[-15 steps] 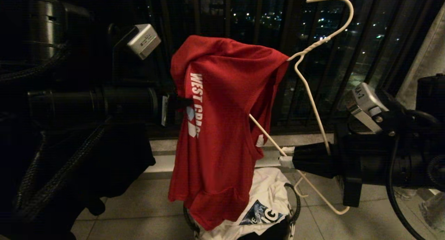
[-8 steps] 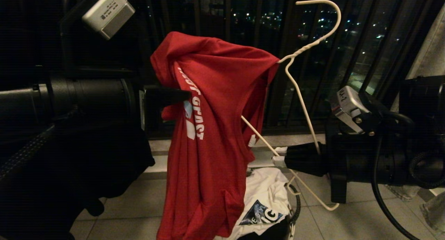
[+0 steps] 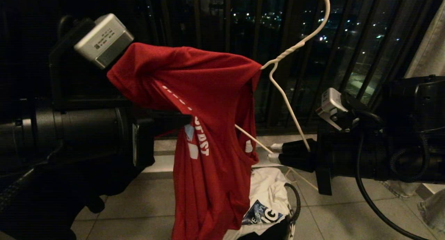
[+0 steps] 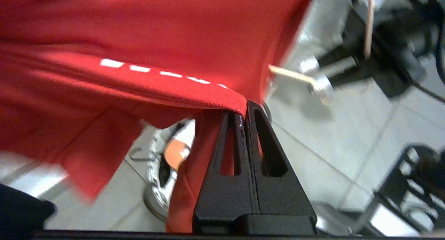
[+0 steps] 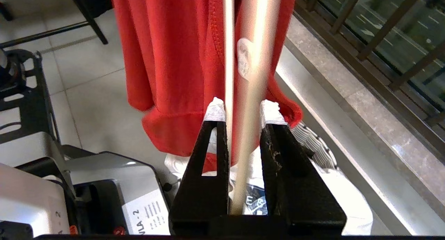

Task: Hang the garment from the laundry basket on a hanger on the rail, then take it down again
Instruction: Hang the clothes on the clothes rack

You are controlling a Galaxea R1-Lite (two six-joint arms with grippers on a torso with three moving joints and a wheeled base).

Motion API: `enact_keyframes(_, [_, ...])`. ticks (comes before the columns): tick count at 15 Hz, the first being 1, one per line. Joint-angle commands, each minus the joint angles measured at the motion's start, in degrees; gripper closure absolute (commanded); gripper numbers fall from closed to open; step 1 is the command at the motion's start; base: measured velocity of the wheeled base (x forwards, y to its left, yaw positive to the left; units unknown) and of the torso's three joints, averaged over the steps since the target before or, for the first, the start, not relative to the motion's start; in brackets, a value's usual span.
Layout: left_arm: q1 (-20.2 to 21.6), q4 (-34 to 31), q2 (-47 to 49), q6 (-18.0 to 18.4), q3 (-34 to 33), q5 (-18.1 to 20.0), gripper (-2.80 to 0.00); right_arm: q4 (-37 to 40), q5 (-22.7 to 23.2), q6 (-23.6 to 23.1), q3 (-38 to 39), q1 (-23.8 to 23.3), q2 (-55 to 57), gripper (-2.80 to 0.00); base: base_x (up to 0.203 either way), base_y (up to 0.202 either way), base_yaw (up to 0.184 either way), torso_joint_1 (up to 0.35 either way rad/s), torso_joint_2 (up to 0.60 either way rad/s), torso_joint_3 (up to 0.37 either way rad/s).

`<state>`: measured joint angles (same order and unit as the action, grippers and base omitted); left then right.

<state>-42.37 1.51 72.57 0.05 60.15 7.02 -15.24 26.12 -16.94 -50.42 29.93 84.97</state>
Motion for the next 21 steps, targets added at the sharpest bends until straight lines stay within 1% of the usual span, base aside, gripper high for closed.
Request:
enact_keyframes(1, [-1.8, 0.0, -0.5, 0.0, -1.9, 0.2, 0.0, -0.1, 0.2, 0.0, -0.3, 0.0, 0.5, 0.0, 0.0, 0.0, 0.0, 0.0, 0.0, 0.0])
enact_keyframes(5, [-2.5, 0.0, 0.4, 0.0, -3.5, 0.2, 0.0, -0.1, 0.2, 0.0, -0.3, 0.0, -0.1, 0.0, 0.0, 0.0, 0.0, 0.0, 0.0, 0.0])
enact_keyframes(8, [-3.9, 0.3, 1.6, -0.1, -3.3, 0.2, 0.0, -0.1, 0.3, 0.0, -0.2, 0.0, -0.3, 0.0, 0.0, 0.0, 0.0, 0.0, 0.0, 0.0])
enact_keyframes(14, [-4.0, 0.6, 5.2, -0.2, -1.6, 0.2, 0.0, 0.1, 0.4, 0.1, -0.2, 0.0, -1.0, 0.0, 0.0, 0.0, 0.0, 0.0, 0.0, 0.0])
enact_keyframes(15, [-4.0, 0.7, 5.9, -0.5, -1.2, 0.2, 0.0, 0.1, 0.4, 0.2, -0.3, 0.0, -1.1, 0.0, 0.0, 0.0, 0.0, 0.0, 0.0, 0.0])
enact_keyframes(16, [-4.1, 0.7, 6.4, -1.8, -0.7, 0.2, 0.0, 0.0, 0.4, 0.8, -0.3, 0.0, -1.3, 0.0, 0.0, 0.0, 0.0, 0.0, 0.0, 0.0])
enact_keyframes(18, [-4.7, 0.6, 6.2, -2.3, -0.1, 0.0, 0.0, -0.1, 0.3, 1.5, -0.5, 0.0, -1.3, 0.0, 0.0, 0.0, 0.0, 0.0, 0.0, 0.0])
enact_keyframes(21, [-4.6, 0.5, 5.7, -2.3, 0.0, -3.1, 0.0, -0.1, 0.3, 1.6, -0.7, 0.0, -1.2, 0.0, 0.0, 0.0, 0.0, 0.0, 0.0, 0.0])
